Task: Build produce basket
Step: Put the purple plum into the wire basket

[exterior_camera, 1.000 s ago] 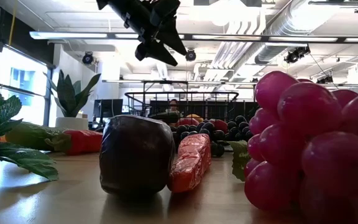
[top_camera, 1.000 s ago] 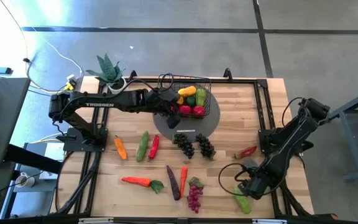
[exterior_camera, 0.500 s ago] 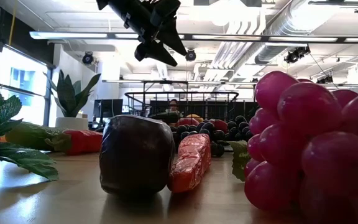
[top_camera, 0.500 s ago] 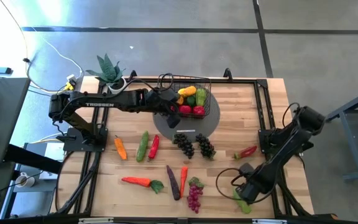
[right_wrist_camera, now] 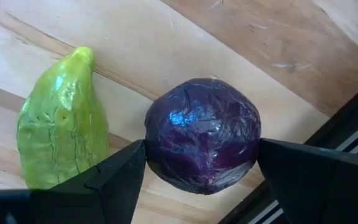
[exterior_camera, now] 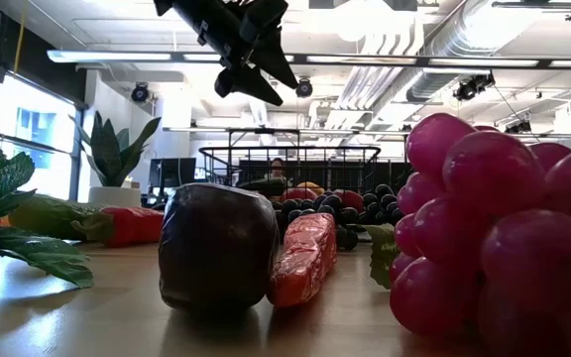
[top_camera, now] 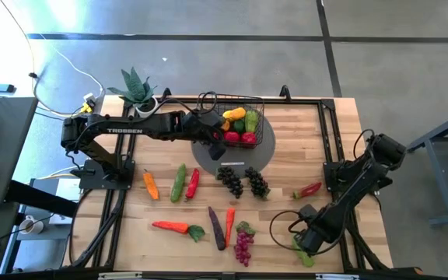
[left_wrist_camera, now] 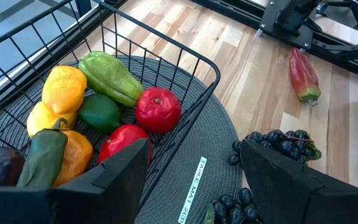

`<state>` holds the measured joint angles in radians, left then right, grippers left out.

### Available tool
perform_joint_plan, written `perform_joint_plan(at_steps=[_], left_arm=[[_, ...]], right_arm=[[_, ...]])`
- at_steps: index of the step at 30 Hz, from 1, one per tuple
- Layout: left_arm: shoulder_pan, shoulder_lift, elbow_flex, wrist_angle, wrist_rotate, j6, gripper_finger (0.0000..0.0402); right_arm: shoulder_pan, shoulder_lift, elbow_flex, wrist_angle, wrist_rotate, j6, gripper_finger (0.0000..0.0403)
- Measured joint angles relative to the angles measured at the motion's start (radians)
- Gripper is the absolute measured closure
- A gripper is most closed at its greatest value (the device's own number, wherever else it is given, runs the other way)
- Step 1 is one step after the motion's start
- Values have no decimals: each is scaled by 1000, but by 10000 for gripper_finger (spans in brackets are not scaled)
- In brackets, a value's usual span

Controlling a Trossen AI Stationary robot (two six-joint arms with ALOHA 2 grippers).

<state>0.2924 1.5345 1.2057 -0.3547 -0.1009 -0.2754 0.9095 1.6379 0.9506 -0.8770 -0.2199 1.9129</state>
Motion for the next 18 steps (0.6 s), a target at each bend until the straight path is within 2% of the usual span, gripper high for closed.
perform_joint_plan(at_steps=[3, 10, 18], left_arm=[[0, 0, 0, 0, 0, 18, 158], [0, 0, 0, 0, 0, 24, 158], [0, 0, 0, 0, 0, 24, 158]], right_arm=[[-8, 1, -2, 17, -15, 1, 137], [-15, 0, -31, 85, -37, 23, 225], [-14, -2, -55, 128, -69, 53, 233]])
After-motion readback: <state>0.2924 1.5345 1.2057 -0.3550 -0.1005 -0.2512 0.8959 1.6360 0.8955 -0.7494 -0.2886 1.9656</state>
